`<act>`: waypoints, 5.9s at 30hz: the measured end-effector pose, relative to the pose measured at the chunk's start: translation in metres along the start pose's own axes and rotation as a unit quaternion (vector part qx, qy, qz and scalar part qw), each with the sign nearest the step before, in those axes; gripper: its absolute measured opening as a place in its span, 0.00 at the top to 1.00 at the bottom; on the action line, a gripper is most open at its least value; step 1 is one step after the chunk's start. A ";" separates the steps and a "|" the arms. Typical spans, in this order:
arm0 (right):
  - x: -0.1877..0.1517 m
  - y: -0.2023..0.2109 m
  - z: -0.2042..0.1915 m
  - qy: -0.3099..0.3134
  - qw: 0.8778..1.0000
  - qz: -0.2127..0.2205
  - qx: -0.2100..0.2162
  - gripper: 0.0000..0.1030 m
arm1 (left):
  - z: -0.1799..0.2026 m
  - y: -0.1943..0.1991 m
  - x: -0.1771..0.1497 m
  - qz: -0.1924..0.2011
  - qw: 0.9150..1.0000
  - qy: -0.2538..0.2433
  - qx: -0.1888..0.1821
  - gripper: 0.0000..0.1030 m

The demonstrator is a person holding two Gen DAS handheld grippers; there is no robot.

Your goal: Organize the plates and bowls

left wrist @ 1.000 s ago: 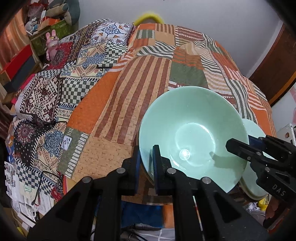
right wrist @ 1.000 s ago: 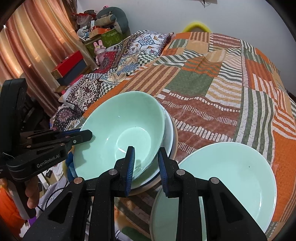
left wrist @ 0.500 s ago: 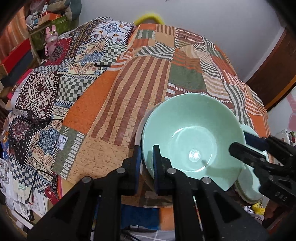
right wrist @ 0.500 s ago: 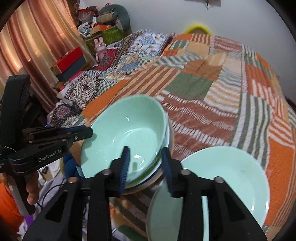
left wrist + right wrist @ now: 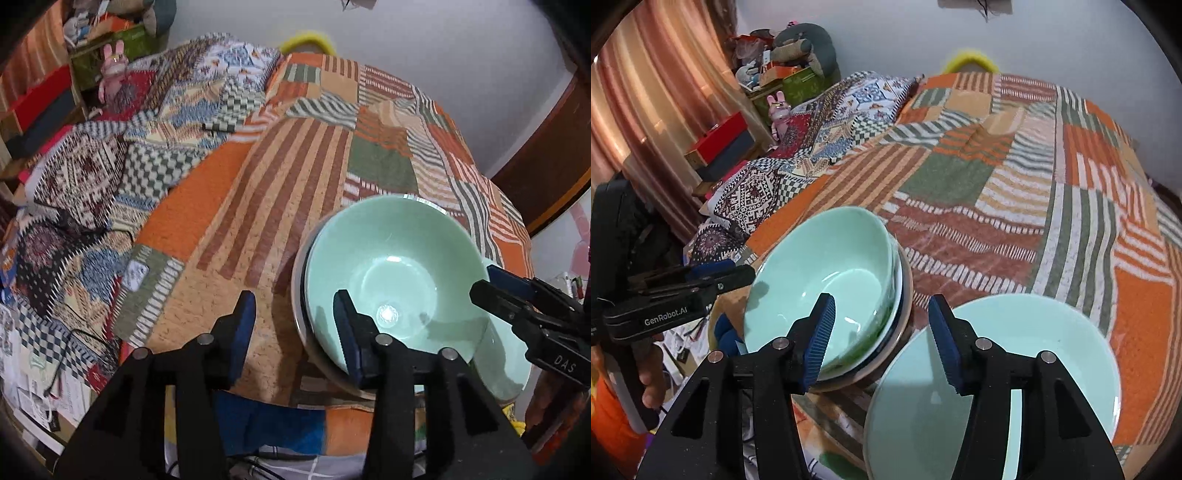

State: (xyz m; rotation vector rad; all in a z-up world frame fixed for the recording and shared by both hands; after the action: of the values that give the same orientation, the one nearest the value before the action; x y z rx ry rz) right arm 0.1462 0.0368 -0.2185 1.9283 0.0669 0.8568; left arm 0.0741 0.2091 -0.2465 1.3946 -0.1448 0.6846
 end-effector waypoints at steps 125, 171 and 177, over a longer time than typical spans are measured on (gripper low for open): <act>-0.063 0.094 0.101 -0.138 0.987 0.062 -0.059 0.53 | 0.190 0.022 -0.010 0.041 0.978 -0.200 -0.037 0.72; -0.052 0.285 0.020 -0.019 0.923 0.375 -0.088 0.00 | 0.219 0.244 -0.018 0.381 0.904 -0.188 -0.039 0.01; -0.054 0.287 0.021 -0.019 0.923 0.376 -0.086 0.00 | 0.220 0.244 -0.019 0.380 0.905 -0.187 -0.036 0.01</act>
State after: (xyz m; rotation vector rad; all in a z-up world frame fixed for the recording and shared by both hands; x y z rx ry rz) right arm 0.0309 -0.1479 -0.0226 1.7978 -0.7952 1.2654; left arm -0.0031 0.0018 -0.0036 1.3715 -1.0515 1.0225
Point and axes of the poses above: each gripper's, at about its wrist camera, not at the fingertips, and y roughly against the way its jaws point, z to its right, x to its top, the point moved 2 cm from there along -y, roughly the way its jaws point, and after that the axes turned 7 degrees about -y, right-handed, at the moved point
